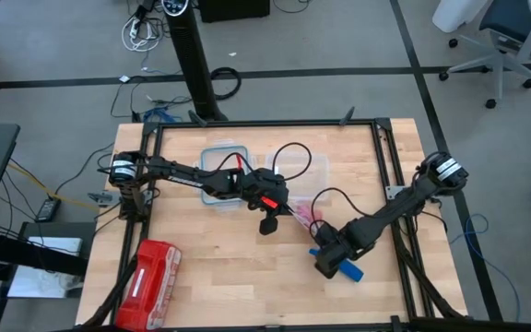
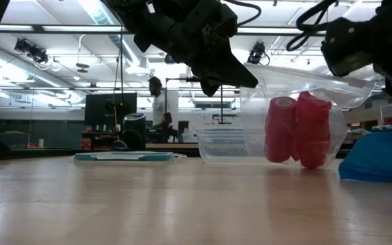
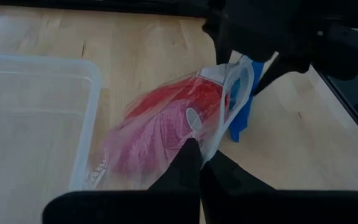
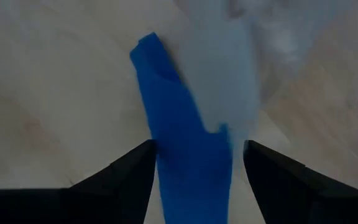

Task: Roll bandage
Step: Put the blue bandage into the transparent zip bag

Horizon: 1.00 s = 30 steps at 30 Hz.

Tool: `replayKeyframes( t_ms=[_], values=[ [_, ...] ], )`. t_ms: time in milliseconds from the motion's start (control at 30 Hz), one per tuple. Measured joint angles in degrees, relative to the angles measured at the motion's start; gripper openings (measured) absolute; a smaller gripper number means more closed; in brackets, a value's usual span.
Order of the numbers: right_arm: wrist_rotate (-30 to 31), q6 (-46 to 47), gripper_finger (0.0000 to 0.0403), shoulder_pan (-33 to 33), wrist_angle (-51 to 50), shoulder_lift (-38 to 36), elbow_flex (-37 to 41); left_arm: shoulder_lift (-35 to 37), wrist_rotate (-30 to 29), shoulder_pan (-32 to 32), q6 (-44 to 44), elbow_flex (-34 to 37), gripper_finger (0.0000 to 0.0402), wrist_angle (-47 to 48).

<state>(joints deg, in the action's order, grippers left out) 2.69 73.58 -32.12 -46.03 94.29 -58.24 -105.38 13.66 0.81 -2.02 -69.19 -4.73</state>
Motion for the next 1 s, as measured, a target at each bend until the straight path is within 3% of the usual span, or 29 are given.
replayKeyframes(
  t_ms=[333,533,833,1000],
  values=[
    [-5.4,-3.7,0.0240,-0.4,0.8,6.0,0.1,0.0,0.1,0.0,0.2,0.0,0.0000,0.1],
    [-5.5,-4.4,0.0236,-0.6,-0.3,5.4,0.1,0.0,0.1,0.0,0.3,0.0,0.0000,0.0],
    [-3.3,-6.9,0.0189,-0.3,0.3,5.3,-0.8,0.0,0.1,0.0,0.3,0.0,0.0000,0.0],
    [-2.4,-8.3,0.0195,0.1,-6.2,5.0,-4.9,0.0,0.2,0.1,0.3,0.0,0.0000,0.0]
  ],
)
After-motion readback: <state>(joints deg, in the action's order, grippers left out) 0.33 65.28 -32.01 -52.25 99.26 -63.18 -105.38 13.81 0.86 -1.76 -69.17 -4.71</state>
